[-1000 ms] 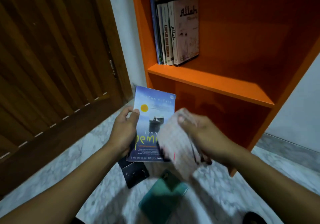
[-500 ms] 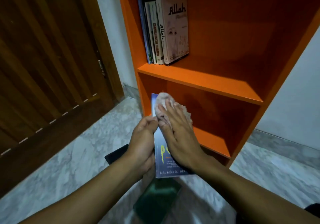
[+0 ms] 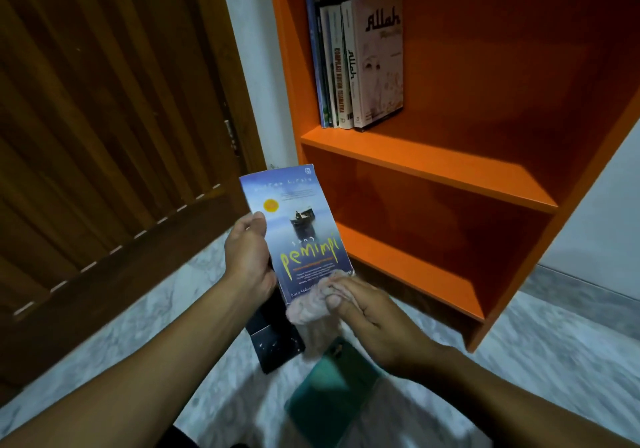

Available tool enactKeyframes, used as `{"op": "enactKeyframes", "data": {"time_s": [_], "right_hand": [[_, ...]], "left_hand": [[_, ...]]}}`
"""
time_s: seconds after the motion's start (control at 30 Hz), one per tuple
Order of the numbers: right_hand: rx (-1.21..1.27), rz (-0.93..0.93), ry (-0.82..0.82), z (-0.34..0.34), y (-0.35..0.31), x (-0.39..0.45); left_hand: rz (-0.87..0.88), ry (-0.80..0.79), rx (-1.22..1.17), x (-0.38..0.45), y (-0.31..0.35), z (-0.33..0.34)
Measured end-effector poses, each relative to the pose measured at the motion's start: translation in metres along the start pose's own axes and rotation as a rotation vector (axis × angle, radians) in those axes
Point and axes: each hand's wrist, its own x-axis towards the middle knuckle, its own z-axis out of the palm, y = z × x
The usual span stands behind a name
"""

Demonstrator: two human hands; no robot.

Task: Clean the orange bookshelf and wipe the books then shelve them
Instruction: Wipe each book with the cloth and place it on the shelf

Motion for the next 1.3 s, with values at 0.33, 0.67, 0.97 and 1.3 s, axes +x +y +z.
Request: {"op": "enactKeyframes", "data": {"time_s": [0.33, 0.67, 0.97, 1.3], "right_hand": [[-0.114, 0.355, 0.206, -0.057, 0.009, 0.018], [0.452, 0.375, 0.142, -0.073, 0.005, 0.028], [0.256, 0.258, 0.196, -0.144, -0.054, 0.081], [0.151, 0.225, 0.742, -0.205, -0.068, 0.145]], "left_hand": [[0.293, -0.294, 0.244, -0.016, 0.008, -0.001], [0.548, -0.609, 0.719, -0.04, 0.026, 0.005], [0.505, -0.517, 0.906, -0.005, 0.078, 0.046], [0.574, -0.456, 0.721, 0.072, 0.084, 0.167]]}}
